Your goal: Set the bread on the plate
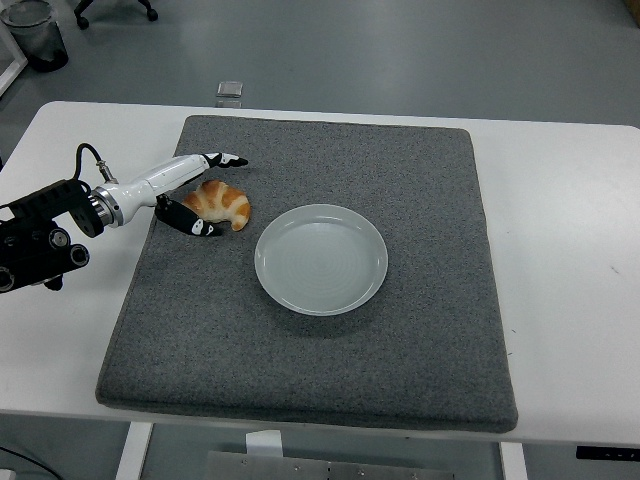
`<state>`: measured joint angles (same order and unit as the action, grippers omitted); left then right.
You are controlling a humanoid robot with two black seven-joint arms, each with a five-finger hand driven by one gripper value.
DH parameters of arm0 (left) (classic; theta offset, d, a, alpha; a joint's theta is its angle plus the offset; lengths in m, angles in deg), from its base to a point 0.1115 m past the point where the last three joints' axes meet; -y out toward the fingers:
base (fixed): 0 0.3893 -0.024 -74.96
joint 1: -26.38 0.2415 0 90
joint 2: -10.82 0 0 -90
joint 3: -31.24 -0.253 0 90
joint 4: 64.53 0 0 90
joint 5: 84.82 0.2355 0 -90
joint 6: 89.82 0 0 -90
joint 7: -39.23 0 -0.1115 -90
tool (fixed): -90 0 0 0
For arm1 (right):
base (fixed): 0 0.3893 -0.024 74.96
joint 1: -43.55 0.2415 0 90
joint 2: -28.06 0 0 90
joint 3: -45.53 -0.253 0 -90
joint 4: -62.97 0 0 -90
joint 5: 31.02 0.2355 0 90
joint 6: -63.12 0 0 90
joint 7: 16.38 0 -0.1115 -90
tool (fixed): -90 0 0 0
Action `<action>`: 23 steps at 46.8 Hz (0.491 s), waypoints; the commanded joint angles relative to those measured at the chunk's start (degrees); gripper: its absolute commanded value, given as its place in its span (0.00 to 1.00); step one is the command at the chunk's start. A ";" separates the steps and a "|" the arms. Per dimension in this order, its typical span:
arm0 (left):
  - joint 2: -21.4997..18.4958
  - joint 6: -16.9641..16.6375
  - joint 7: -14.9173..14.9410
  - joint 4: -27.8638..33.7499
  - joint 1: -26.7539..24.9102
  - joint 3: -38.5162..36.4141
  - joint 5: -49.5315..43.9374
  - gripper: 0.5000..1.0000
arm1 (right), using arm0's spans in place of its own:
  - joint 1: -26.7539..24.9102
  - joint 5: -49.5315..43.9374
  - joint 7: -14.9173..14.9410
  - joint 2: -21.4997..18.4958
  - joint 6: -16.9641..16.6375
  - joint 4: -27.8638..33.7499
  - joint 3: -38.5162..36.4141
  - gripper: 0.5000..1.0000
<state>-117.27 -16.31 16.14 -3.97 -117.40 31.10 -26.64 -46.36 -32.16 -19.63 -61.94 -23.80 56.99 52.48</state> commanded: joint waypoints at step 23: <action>5.22 -0.13 -1.07 -7.83 0.69 0.14 -0.96 0.96 | -0.01 0.00 0.00 0.00 0.09 0.27 0.00 0.88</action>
<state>-112.40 -16.45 15.05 -11.31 -116.73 31.23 -27.22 -46.36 -32.16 -19.64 -61.94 -23.72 57.18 52.49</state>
